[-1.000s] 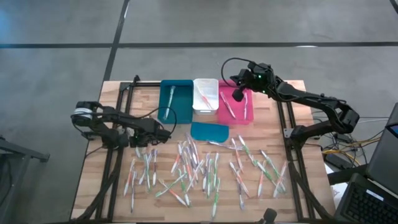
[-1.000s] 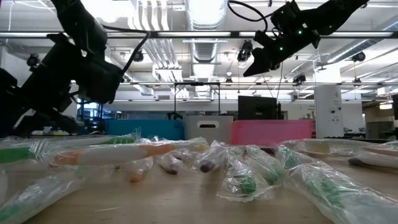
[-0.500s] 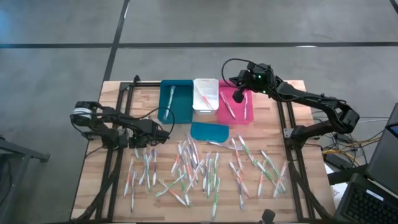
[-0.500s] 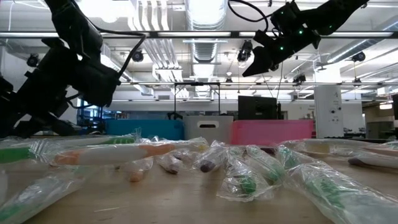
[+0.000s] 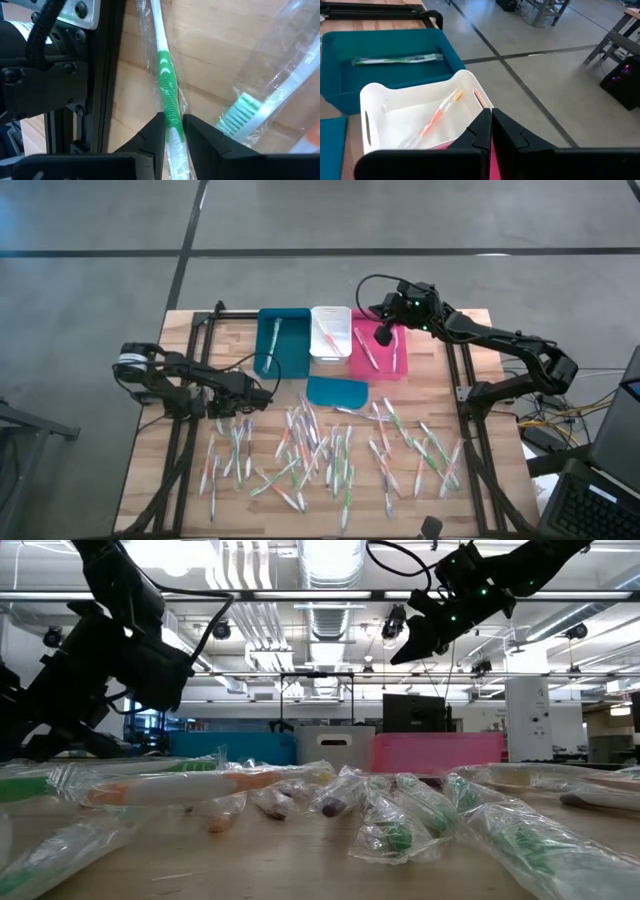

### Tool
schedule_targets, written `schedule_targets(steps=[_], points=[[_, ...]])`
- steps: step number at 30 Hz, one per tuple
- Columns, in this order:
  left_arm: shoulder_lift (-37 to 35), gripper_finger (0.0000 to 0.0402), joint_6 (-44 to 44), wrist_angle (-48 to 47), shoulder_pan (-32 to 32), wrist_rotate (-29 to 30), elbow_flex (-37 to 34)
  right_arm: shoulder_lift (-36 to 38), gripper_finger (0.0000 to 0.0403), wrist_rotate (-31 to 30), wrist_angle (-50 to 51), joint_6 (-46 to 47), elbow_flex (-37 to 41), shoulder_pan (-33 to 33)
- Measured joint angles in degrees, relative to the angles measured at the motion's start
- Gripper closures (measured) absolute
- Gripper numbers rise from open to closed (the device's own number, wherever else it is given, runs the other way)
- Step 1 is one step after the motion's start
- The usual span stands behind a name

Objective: Pick & Place Toothbrushes
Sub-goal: Put the green toothbrush into the blue bin

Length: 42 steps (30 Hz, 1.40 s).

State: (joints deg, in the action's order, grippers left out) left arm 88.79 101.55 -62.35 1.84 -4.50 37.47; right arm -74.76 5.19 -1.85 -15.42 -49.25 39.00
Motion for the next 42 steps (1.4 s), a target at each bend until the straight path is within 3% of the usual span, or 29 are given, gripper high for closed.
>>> schedule_targets(steps=[22,34,42], points=[[-2.11,0.0320,-5.44,1.67,-0.13,-2.96,-0.77,0.02,0.0394,-0.04,1.40,0.00,-0.01,0.00],[-3.64,0.0260,-8.40,1.19,-0.14,-3.66,-0.90,0.07,0.0394,-0.04,1.62,-0.02,0.00,0.00],[-3.63,0.0291,-8.44,2.54,-0.14,-2.91,-1.23,0.09,0.0394,-0.04,1.64,-0.02,0.00,0.00]])
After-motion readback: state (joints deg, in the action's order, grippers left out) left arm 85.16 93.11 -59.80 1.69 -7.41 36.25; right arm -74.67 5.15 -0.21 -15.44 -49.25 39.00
